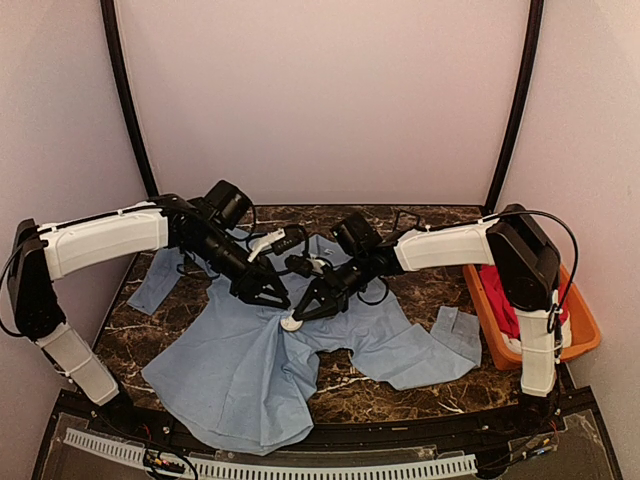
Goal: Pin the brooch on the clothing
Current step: Pin the brooch to the flattened clothing.
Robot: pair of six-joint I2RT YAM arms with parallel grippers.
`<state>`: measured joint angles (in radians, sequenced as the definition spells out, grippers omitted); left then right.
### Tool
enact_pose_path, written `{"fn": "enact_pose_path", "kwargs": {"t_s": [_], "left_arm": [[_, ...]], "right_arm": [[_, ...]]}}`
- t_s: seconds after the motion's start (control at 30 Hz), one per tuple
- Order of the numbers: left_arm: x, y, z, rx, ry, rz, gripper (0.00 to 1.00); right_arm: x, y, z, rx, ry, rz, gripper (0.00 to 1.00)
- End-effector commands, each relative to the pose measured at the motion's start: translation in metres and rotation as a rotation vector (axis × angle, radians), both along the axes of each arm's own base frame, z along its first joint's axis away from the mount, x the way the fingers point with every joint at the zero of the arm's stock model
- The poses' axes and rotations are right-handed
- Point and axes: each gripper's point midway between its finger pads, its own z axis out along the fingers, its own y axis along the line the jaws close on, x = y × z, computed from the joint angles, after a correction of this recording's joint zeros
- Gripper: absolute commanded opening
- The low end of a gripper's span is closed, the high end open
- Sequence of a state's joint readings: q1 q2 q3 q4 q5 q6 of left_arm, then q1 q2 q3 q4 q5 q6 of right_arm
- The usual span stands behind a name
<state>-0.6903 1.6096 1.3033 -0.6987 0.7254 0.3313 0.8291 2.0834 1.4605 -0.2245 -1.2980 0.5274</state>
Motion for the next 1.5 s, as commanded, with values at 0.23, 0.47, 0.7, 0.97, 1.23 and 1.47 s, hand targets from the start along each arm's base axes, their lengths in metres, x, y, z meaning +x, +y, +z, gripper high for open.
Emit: {"fn": "enact_pose_path", "kwargs": {"t_s": [0.23, 0.47, 0.7, 0.97, 1.23, 1.47], "left_arm": [[-0.009, 0.0, 0.028, -0.153, 0.053, -0.008, 0.48], [-0.014, 0.0, 0.003, -0.035, 0.035, -0.029, 0.46], [-0.012, 0.002, -0.015, 0.041, 0.018, -0.029, 0.45], [-0.013, 0.002, -0.009, 0.01, 0.001, -0.033, 0.43], [-0.004, 0.007, 0.007, -0.077, 0.017, 0.001, 0.43], [-0.006, 0.008, 0.007, -0.083, 0.034, -0.001, 0.45]], "right_arm": [[0.004, 0.002, 0.017, 0.071, -0.046, 0.012, 0.0], [0.005, 0.002, 0.018, 0.071, -0.043, 0.012, 0.0], [0.003, 0.0, 0.023, 0.086, -0.05, 0.017, 0.0], [0.001, -0.001, 0.021, 0.083, -0.045, 0.019, 0.0], [0.001, -0.001, 0.022, 0.089, -0.047, 0.021, 0.0], [0.002, 0.0, 0.022, 0.09, -0.046, 0.022, 0.0]]}}
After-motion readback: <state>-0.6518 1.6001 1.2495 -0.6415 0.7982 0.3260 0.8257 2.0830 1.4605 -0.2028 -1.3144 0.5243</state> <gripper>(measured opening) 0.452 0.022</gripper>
